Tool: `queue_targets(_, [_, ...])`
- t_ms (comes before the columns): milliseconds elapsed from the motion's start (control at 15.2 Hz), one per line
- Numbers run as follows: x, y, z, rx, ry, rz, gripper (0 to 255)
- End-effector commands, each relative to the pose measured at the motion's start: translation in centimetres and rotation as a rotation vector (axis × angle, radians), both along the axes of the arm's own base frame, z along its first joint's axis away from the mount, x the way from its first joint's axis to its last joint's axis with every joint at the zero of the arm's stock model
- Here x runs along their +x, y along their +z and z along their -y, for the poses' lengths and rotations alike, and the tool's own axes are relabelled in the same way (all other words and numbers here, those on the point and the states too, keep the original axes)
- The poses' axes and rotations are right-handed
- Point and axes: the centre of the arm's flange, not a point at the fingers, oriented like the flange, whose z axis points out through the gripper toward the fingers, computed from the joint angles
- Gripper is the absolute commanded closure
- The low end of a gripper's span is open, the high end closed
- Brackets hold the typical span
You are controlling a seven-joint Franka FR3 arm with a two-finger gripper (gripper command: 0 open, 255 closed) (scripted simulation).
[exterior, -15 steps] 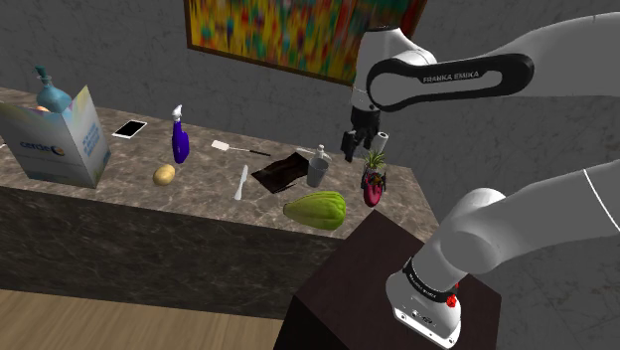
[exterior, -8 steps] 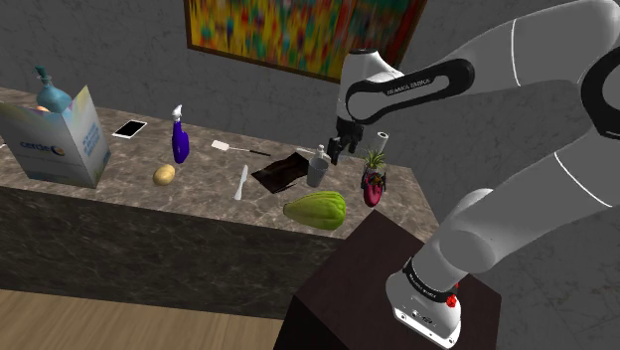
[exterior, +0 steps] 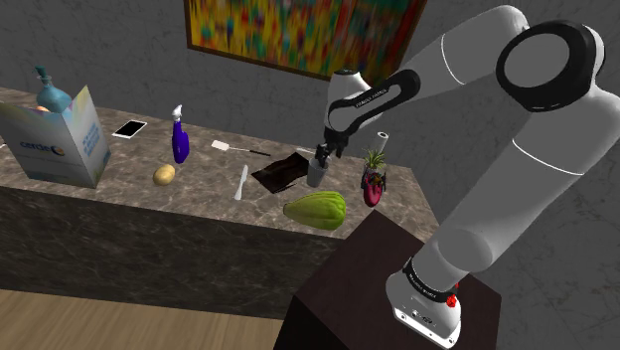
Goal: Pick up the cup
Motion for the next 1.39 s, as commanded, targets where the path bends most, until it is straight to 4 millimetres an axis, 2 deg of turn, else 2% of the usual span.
queue_targets(0, [1.7, -1.9, 0.8, 0.001, -0.001, 0.010, 0])
queue_targets(660, [9.3, -10.2, 5.6, 0.005, -0.007, 0.050, 0])
queue_targets(1122, [9.3, -13.9, 5.6, 0.005, -0.007, 0.050, 0])
queue_targets(1254, [9.3, -14.2, 5.6, 0.005, -0.007, 0.050, 0])
queue_targets(1320, [9.3, -14.3, 5.6, 0.005, -0.007, 0.050, 255])
